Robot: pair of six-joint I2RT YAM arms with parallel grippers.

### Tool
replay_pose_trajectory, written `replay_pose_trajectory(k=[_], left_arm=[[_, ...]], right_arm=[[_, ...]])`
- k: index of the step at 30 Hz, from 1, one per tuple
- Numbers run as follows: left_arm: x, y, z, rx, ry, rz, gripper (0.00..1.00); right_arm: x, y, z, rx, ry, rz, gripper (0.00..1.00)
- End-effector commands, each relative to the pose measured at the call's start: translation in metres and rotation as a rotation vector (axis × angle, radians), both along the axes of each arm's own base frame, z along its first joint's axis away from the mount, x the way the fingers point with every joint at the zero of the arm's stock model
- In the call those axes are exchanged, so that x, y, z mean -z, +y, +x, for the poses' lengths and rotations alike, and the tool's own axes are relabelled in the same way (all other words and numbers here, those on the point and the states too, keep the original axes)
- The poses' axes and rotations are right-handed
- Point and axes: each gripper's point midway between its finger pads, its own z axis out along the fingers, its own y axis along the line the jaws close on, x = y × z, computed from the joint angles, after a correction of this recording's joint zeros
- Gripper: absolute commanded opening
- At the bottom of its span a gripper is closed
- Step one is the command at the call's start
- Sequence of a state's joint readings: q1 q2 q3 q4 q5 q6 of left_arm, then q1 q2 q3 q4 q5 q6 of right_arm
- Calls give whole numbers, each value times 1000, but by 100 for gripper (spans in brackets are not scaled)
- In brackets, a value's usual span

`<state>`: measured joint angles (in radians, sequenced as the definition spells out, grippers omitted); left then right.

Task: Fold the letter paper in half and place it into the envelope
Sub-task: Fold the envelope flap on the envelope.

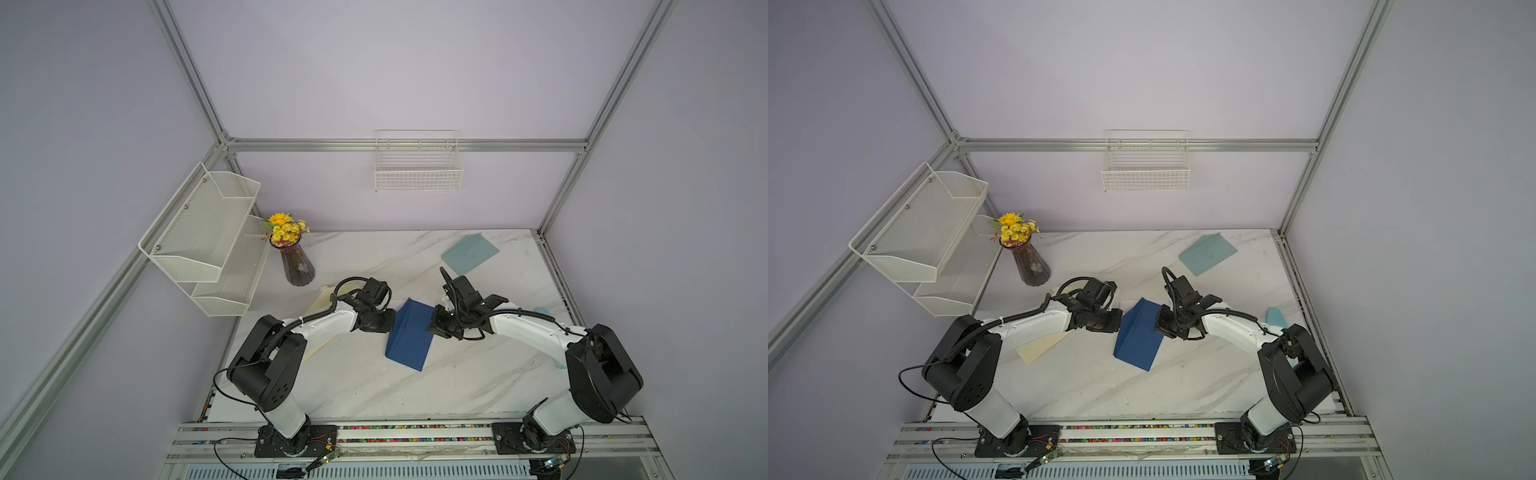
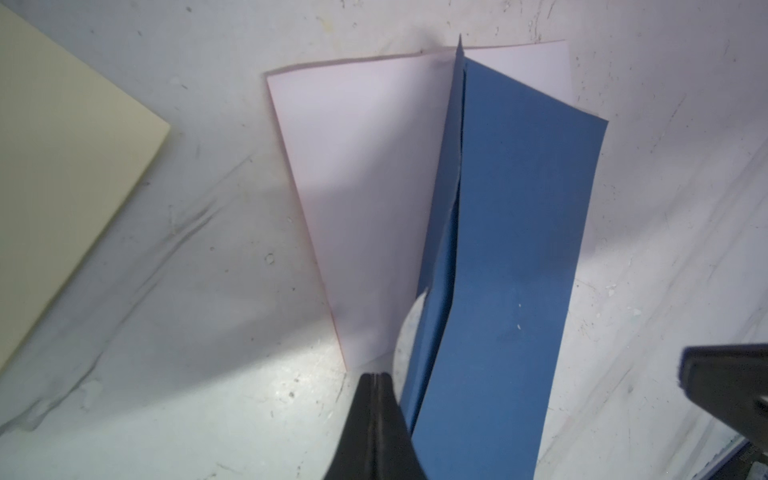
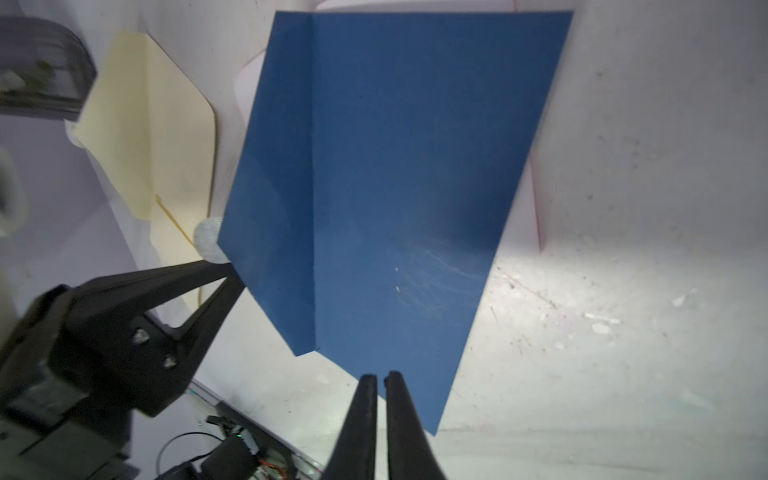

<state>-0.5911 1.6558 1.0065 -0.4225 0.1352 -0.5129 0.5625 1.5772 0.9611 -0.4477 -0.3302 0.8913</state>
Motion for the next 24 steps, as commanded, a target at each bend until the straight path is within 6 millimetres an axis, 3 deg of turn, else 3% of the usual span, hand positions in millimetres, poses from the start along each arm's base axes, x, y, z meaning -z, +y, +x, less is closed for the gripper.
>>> replay_pose_trajectory(k=[1, 6, 12, 20, 24], left_arm=[[-14, -14, 1, 8, -30, -47, 0], [-19, -24, -2, 26, -37, -59, 0], [-24, -38, -6, 54, -39, -78, 0], [-7, -60, -12, 101, -9, -74, 0], [13, -67, -15, 117, 25, -63, 0]], right_arm=[[9, 4, 12, 7, -12, -10, 5], [43, -5, 12, 28, 56, -99, 0], [65, -9, 6, 21, 114, -142, 0], [68, -10, 4, 25, 132, -142, 0], [55, -8, 6, 40, 110, -121, 0]])
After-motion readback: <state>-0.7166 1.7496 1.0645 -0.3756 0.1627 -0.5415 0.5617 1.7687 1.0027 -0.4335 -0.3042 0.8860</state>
